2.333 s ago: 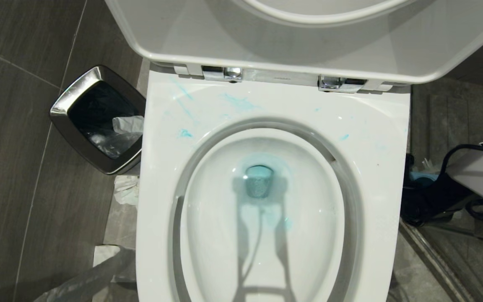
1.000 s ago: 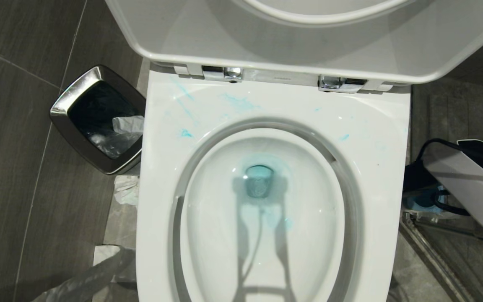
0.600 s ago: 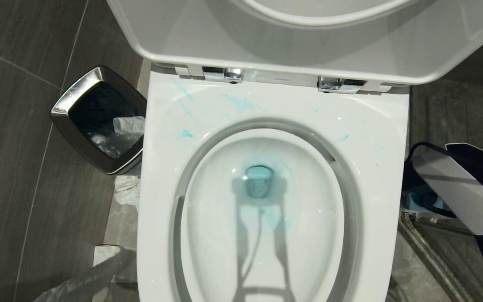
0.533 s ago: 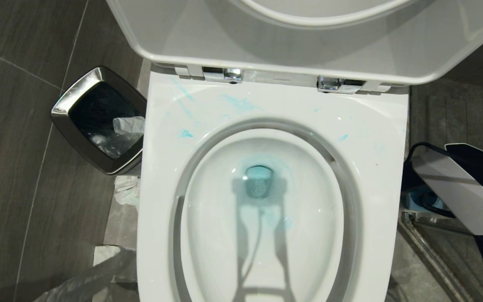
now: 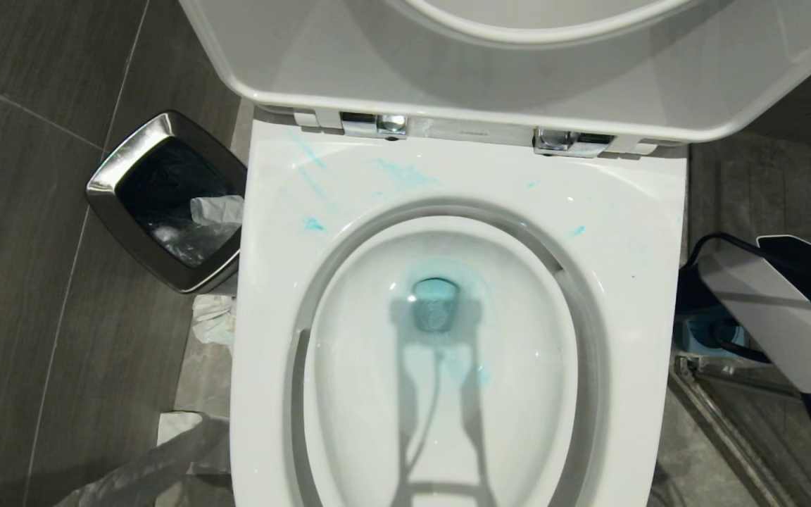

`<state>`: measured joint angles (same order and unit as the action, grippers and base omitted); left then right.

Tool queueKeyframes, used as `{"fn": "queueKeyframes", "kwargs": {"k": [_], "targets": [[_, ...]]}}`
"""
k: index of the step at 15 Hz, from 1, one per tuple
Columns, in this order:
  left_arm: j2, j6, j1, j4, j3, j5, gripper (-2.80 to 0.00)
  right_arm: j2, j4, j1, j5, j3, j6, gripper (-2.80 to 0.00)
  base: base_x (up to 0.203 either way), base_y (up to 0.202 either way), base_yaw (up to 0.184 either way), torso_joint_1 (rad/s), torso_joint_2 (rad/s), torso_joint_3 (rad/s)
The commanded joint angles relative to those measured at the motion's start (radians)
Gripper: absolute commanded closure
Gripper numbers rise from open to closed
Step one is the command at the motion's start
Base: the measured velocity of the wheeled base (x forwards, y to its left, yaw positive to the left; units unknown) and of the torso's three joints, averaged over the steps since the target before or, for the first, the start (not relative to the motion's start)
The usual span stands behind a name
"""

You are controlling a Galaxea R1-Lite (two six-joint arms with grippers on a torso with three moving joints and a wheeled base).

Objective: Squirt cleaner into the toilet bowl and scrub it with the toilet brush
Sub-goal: Scrub the toilet bowl

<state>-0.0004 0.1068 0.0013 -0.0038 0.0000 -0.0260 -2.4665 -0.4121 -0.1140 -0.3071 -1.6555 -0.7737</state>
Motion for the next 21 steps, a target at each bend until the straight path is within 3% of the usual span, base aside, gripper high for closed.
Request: {"fn": "queueKeyframes", "kwargs": {"k": [1, 4, 6, 12, 21], "targets": [[0.0, 0.001, 0.0, -0.001, 0.008, 0.0, 0.0, -0.015, -0.003, -0.001, 0.002, -0.03, -0.007, -2.8, 0.0, 0.0, 0.0, 0.0, 0.0, 0.0], [0.0, 0.001, 0.0, -0.001, 0.008, 0.0, 0.0, -0.049, -0.002, 0.0, 0.011, -0.072, -0.017, -2.8, 0.0, 0.0, 0.0, 0.0, 0.0, 0.0], [0.0, 0.001, 0.0, -0.001, 0.008, 0.0, 0.0, -0.052, 0.029, -0.001, 0.023, -0.102, -0.067, -2.8, 0.0, 0.0, 0.0, 0.0, 0.0, 0.0], [0.0, 0.001, 0.0, -0.001, 0.008, 0.0, 0.0, -0.102, 0.37, -0.003, 0.026, -0.31, -0.244, -2.8, 0.0, 0.0, 0.0, 0.0, 0.0, 0.0], [0.0, 0.001, 0.0, -0.001, 0.008, 0.0, 0.0, -0.106, 0.383, -0.009, 0.052, -0.313, -0.249, -2.8, 0.0, 0.0, 0.0, 0.0, 0.0, 0.0]]}}
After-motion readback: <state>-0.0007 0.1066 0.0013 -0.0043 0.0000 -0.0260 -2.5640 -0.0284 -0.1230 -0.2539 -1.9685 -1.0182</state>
